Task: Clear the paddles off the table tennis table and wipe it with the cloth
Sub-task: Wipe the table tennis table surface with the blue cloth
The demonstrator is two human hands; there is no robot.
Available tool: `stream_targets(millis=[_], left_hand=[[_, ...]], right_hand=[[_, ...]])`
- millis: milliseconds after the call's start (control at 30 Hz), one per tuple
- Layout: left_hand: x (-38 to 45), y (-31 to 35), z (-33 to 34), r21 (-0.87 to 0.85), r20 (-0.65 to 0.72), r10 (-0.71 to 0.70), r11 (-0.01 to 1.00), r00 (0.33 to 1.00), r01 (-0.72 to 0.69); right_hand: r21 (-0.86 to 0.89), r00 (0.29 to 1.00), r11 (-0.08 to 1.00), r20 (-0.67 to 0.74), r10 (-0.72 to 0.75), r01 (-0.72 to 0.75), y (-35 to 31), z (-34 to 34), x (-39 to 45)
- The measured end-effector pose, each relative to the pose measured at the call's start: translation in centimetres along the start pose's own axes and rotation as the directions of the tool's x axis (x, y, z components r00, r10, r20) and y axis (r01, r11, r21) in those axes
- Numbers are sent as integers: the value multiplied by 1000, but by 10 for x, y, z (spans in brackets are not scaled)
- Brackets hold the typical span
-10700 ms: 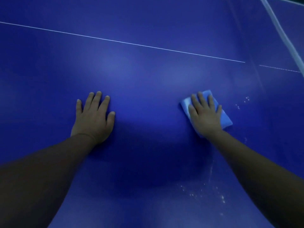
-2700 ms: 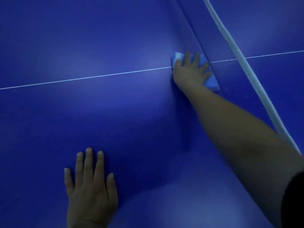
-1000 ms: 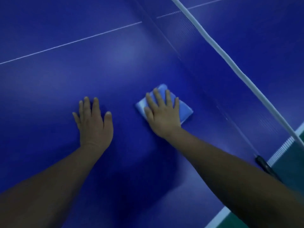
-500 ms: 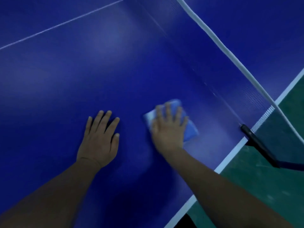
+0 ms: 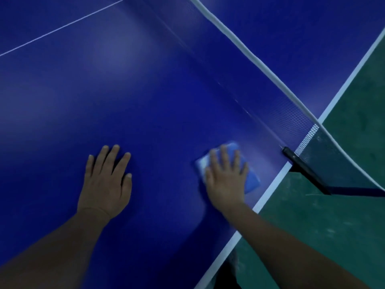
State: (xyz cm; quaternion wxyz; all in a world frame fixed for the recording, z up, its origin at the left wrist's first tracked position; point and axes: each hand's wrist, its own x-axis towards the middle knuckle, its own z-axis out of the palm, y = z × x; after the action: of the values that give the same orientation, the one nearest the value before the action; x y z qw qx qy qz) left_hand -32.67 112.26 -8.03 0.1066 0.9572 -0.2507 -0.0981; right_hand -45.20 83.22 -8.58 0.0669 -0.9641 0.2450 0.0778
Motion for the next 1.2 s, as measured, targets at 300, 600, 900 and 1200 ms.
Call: stream_targets(millis=[300,600,900,1200], left_hand=[[23,37,-8,-28,-59,-73,997,996,71],[68,56,5,-22,-45,-154,988,987,153],[69,55,7,46,-15,-121,991,993,122],[71,56,9,61,-22,-105,993,994,106]], right_hand=[[60,906,904,32,423,-424,64,-16,1],[47,966,966,29,-256,254,-78,-25,154],[68,940,937,-24,-341,342,-241,-41,345],[106,997,992,-41,69,-65,-142,-59,360]])
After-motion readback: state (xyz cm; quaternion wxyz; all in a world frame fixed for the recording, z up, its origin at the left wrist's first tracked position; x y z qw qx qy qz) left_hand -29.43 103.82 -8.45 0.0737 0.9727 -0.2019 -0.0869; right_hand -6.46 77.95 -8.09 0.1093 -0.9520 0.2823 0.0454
